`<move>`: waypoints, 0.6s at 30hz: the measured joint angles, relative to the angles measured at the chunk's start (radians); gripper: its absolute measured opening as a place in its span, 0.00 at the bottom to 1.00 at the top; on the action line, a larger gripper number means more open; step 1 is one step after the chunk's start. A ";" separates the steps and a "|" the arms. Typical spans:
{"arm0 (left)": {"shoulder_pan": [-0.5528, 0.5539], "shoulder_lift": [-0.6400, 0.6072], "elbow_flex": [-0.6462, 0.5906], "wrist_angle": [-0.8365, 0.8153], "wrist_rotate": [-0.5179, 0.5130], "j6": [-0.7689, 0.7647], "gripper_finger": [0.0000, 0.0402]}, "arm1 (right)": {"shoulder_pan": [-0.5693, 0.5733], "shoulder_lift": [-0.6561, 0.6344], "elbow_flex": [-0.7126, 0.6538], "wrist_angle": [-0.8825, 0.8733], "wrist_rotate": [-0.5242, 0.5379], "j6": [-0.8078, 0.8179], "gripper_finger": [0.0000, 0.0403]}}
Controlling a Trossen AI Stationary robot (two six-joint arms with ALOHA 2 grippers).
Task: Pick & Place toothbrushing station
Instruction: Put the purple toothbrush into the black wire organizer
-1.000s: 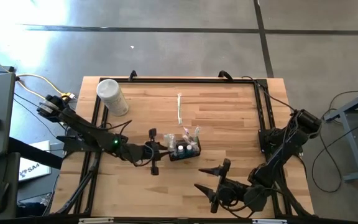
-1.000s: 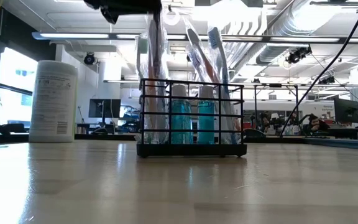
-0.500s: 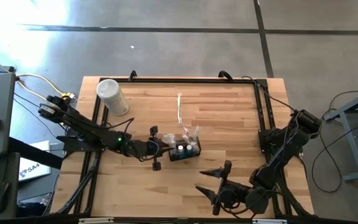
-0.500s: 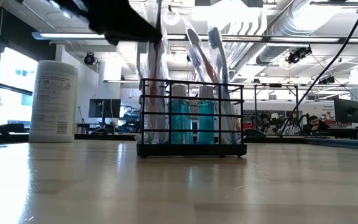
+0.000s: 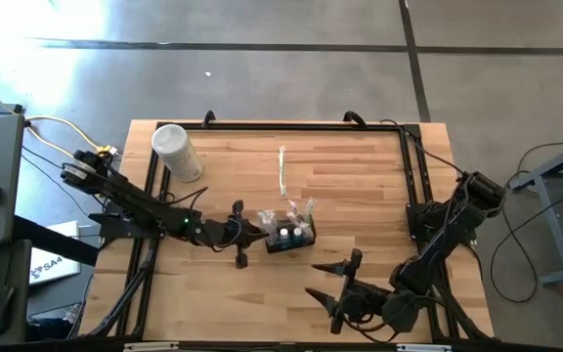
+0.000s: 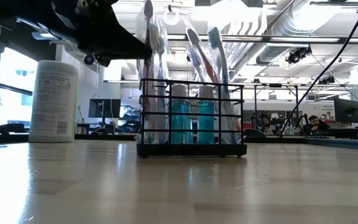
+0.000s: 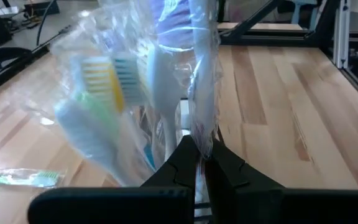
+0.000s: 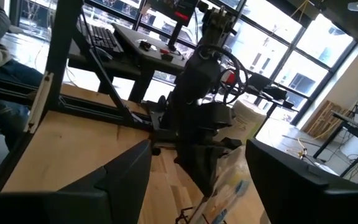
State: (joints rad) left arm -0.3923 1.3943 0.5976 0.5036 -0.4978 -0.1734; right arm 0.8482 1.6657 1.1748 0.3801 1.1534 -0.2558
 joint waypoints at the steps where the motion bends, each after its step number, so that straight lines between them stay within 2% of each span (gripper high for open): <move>1: 0.000 0.006 0.000 0.002 0.000 0.000 0.02 | 0.000 0.000 0.000 0.000 0.000 0.000 0.63; 10: 0.000 0.076 0.001 0.027 -0.016 -0.015 0.20 | -0.010 0.000 0.000 -0.002 0.000 -0.001 0.63; 18: 0.000 0.075 0.001 0.026 -0.057 -0.042 0.33 | -0.011 0.000 0.000 -0.004 0.000 -0.003 0.63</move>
State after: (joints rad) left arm -0.3927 1.4689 0.5983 0.5297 -0.5545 -0.2150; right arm 0.8368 1.6661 1.1748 0.3763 1.1534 -0.2584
